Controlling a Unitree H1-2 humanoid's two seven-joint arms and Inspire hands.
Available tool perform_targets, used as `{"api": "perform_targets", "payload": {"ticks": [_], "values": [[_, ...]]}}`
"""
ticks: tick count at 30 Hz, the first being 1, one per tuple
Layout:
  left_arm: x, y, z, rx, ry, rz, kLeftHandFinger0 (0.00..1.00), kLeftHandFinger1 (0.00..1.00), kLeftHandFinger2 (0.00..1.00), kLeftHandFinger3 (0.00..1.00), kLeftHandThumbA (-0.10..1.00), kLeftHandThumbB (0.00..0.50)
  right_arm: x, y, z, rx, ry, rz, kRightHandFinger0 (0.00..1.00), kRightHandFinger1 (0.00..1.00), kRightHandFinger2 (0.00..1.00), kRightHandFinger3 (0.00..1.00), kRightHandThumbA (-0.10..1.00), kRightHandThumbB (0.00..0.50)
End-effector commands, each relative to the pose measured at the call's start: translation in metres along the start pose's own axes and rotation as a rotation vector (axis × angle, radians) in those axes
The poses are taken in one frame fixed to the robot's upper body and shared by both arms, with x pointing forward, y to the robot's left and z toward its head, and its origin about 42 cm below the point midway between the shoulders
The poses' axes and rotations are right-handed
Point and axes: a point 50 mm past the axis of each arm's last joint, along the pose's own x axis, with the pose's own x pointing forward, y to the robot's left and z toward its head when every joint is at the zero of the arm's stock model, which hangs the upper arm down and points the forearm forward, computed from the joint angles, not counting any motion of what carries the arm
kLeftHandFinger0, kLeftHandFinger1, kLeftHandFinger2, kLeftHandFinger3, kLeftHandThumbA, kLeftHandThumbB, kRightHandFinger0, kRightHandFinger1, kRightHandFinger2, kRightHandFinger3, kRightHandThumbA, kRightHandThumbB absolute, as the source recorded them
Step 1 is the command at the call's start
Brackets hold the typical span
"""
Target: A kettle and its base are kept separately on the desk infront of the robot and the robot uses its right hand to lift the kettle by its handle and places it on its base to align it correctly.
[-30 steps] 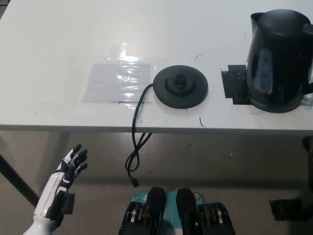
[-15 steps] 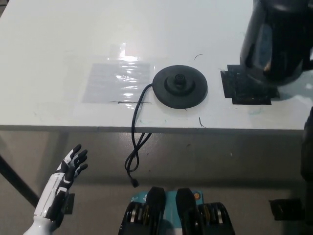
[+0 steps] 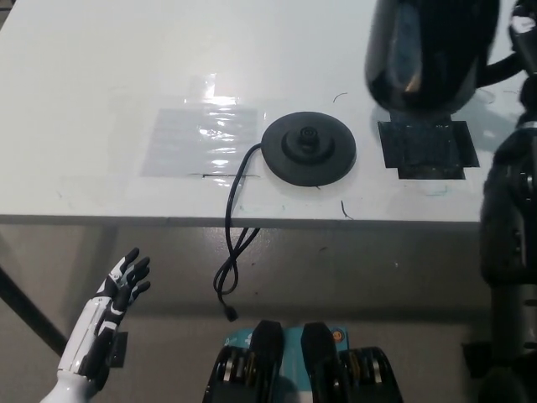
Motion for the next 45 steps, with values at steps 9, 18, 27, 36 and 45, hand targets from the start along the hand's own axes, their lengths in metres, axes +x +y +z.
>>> {"api": "perform_targets", "payload": {"ticks": [9, 18, 27, 36, 45], "values": [[0.003, 0.003, 0.011, 0.007, -0.05, -0.017, 1.0, 1.0, 1.0, 1.0, 0.89, 0.164, -0.007, 0.112, 0.038, 0.131, -0.152, 0.132, 0.0, 0.16, 0.52, 0.54, -0.1, 0.116], [0.004, 0.004, 0.012, 0.019, -0.054, -0.019, 1.0, 1.0, 1.0, 1.0, 0.92, 0.151, -0.02, 0.144, 0.028, 0.127, -0.085, 0.142, 0.0, 0.18, 0.58, 0.62, -0.1, 0.094], [0.005, 0.005, 0.012, 0.009, -0.062, -0.017, 1.0, 1.0, 1.0, 1.0, 0.9, 0.132, -0.025, 0.145, 0.006, 0.087, -0.062, 0.145, 0.0, 0.08, 0.49, 0.63, -0.1, 0.069], [0.006, 0.005, 0.012, 0.015, -0.062, -0.015, 1.0, 1.0, 1.0, 1.0, 0.91, 0.151, -0.021, 0.133, -0.012, 0.044, -0.028, 0.126, 0.0, 0.16, 0.58, 0.72, -0.1, 0.052], [0.006, 0.005, 0.013, 0.012, -0.061, -0.016, 1.0, 1.0, 1.0, 1.0, 0.91, 0.159, -0.019, 0.119, -0.025, 0.012, -0.015, 0.102, 0.0, 0.18, 0.59, 0.72, -0.1, 0.057]]}}
